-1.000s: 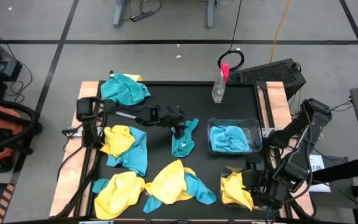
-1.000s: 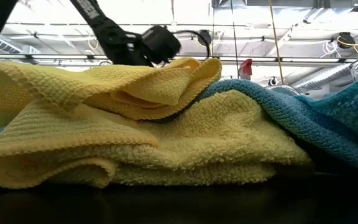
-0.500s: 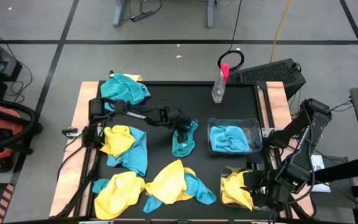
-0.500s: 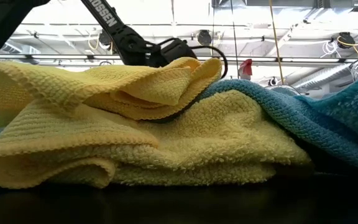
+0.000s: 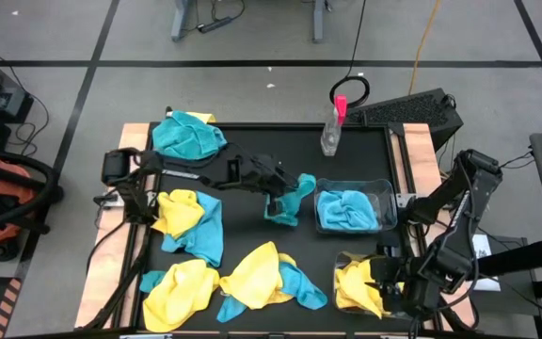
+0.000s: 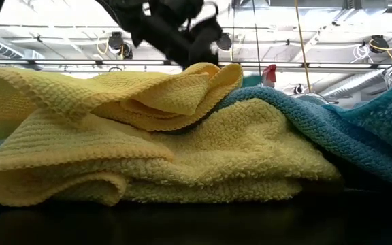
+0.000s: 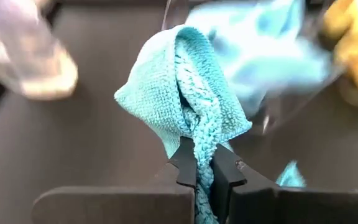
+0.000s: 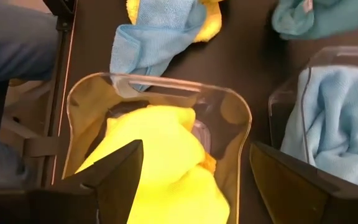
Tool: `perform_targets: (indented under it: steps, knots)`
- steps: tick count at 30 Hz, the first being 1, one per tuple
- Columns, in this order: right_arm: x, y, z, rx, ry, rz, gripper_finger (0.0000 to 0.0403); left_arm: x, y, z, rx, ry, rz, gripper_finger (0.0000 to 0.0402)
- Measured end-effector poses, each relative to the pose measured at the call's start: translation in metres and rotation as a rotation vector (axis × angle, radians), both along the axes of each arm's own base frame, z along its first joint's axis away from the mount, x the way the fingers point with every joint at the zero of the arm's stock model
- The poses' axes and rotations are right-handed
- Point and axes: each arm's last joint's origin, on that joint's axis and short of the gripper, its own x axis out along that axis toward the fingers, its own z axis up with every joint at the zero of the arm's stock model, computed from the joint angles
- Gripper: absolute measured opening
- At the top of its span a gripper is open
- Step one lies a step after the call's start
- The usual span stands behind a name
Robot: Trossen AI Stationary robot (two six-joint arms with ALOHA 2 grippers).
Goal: Sort microfiber towel by color & place in baskets
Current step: Put the blue towel into the top transparent bin
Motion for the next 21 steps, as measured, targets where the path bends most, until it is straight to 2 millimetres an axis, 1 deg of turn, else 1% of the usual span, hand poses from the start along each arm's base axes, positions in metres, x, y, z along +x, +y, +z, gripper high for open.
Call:
perform_targets:
  steps: [6, 10, 15, 21]
  knots:
    - [-0.014, -0.001, -0.002, -0.015, 0.007, -0.077, 0.0288, -0.003, -0.013, 0.041, 0.083, -0.218, -0.023, 0.0009]
    - [-0.022, 0.002, -0.001, -0.005, -0.025, -0.108, 0.0288, 0.000, -0.018, 0.058, 0.124, -0.353, -0.039, 0.0008]
    - [-0.029, 0.007, -0.002, 0.014, -0.068, -0.136, 0.0288, 0.005, -0.017, 0.083, 0.167, -0.489, -0.041, 0.0008]
    - [-0.029, 0.019, -0.016, -0.040, -0.065, -0.131, 0.0288, 0.008, -0.017, 0.104, 0.221, -0.638, -0.040, 0.0008]
